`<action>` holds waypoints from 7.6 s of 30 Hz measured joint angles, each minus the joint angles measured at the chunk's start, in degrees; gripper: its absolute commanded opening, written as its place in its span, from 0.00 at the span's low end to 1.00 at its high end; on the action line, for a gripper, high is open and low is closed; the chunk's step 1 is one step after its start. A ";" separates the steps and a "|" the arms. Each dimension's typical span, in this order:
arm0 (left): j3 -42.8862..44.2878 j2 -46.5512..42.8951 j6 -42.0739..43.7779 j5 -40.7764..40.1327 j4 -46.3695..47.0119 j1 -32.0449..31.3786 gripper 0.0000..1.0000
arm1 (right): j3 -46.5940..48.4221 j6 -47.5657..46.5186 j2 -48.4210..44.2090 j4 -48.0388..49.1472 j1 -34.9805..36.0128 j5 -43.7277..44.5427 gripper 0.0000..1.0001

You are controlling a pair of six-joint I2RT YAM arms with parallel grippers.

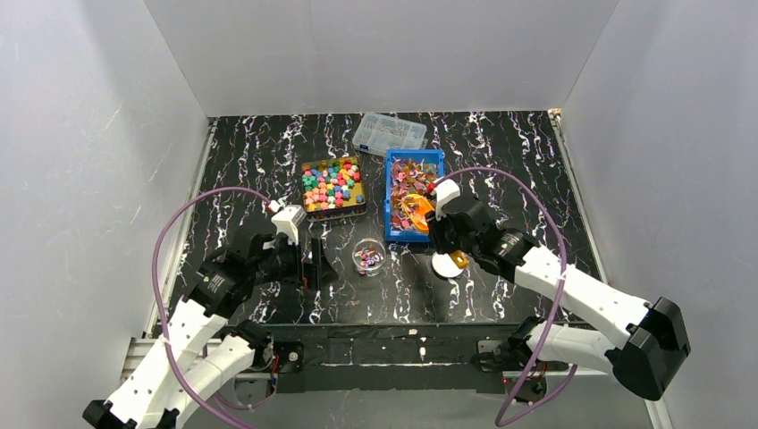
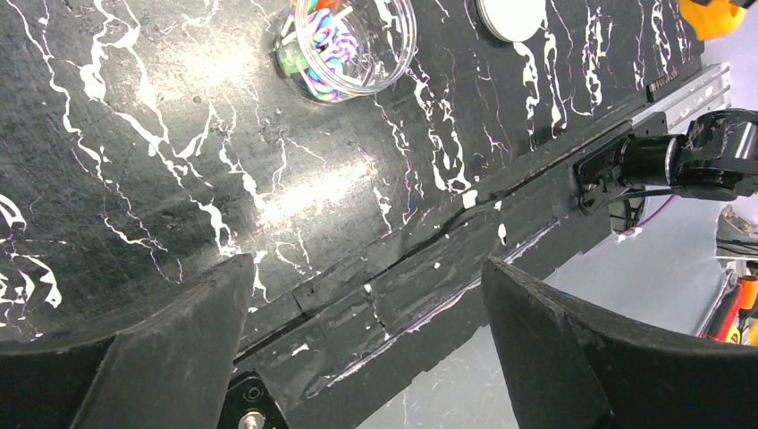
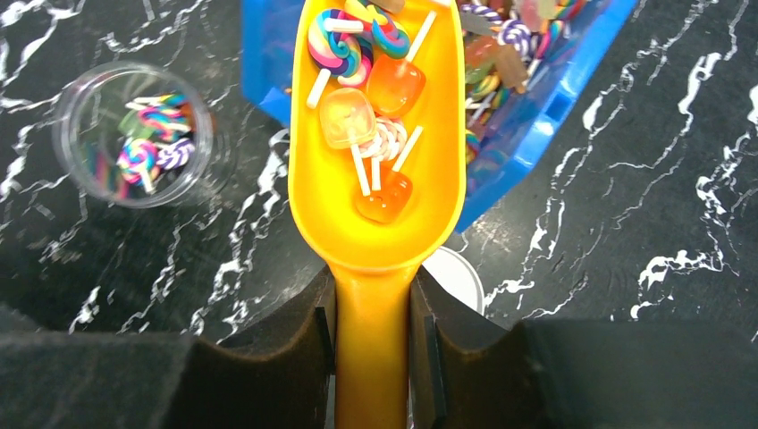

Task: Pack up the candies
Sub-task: Scoop the fake candies from the storage box, then place the fake candies in the packing bottle, then adjust the storage box at the center of the board, then move the storage box to the center of the board.

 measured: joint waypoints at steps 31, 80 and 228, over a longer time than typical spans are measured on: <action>0.00 -7.89 -1.05 -5.51 -0.42 0.00 0.98 | 24.74 -1.51 16.90 -31.15 18.08 -3.41 0.01; 5.14 4.31 -2.51 -7.58 -1.03 0.00 0.96 | 35.04 2.69 17.88 -41.40 18.53 1.99 0.01; 48.89 53.79 5.31 -9.18 -11.98 20.11 0.66 | 25.18 12.00 6.47 -20.37 18.53 8.37 0.01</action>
